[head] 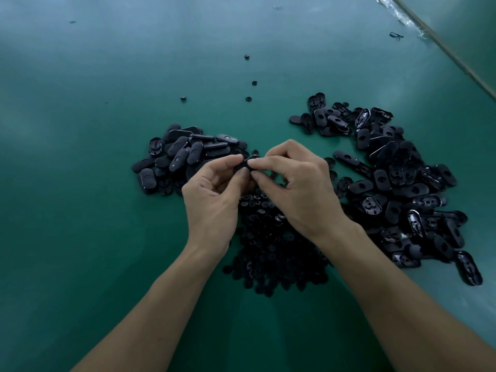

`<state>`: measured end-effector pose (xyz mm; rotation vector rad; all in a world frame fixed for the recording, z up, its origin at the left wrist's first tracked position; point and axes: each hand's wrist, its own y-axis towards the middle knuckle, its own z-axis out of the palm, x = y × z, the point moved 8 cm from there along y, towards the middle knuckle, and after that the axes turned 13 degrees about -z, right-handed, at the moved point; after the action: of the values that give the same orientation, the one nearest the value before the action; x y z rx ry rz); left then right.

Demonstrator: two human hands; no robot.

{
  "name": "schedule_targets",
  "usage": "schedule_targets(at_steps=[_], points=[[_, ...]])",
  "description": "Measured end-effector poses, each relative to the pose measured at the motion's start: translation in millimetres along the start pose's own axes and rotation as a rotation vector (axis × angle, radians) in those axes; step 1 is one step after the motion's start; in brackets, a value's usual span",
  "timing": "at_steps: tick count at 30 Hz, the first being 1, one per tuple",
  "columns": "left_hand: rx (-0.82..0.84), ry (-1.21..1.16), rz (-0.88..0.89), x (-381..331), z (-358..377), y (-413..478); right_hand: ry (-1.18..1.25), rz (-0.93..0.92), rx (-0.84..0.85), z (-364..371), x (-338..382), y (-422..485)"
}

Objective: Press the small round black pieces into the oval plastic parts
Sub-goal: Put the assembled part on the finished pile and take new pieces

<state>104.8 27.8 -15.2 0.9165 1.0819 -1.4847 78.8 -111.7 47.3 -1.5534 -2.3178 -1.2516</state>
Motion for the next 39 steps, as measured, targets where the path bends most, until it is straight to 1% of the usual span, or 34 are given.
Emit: schedule_targets(at_steps=[4, 6, 11, 16, 21, 28, 33, 36, 39], points=[[0.006, 0.047, 0.017, 0.6, 0.9, -1.1, 0.121, 0.116, 0.007, 0.3, -4.8, 0.2], [0.017, 0.076, 0.027, 0.8, 2.5, -1.5, 0.143, 0.158, 0.033, -0.3, -6.2, 2.6], [0.014, 0.100, 0.034, 0.8, 3.0, -2.1, 0.173, 0.199, 0.105, 0.7, -2.3, 7.6], [0.011, 0.033, 0.011, 0.7, 2.7, -2.6, 0.258, 0.276, 0.041, -6.1, -10.6, 5.6], [0.014, 0.014, 0.001, 0.9, 3.1, -3.1, 0.312, 0.316, 0.035, -8.3, -18.3, 1.6], [0.009, 0.031, 0.013, -1.4, 3.1, -4.2, 0.568, 0.441, -0.056, -8.6, -27.2, -4.0], [0.008, 0.031, 0.013, -2.5, 4.1, -5.0, 0.633, 0.435, -0.079, -9.2, -26.9, -2.6], [0.012, 0.040, 0.013, -3.0, 4.1, -5.2, 0.682, 0.480, -0.100, -9.2, -30.2, -4.1], [0.015, 0.041, 0.012, -2.7, 4.3, -6.1, 0.705, 0.522, -0.083, -6.9, -32.8, -6.2]])
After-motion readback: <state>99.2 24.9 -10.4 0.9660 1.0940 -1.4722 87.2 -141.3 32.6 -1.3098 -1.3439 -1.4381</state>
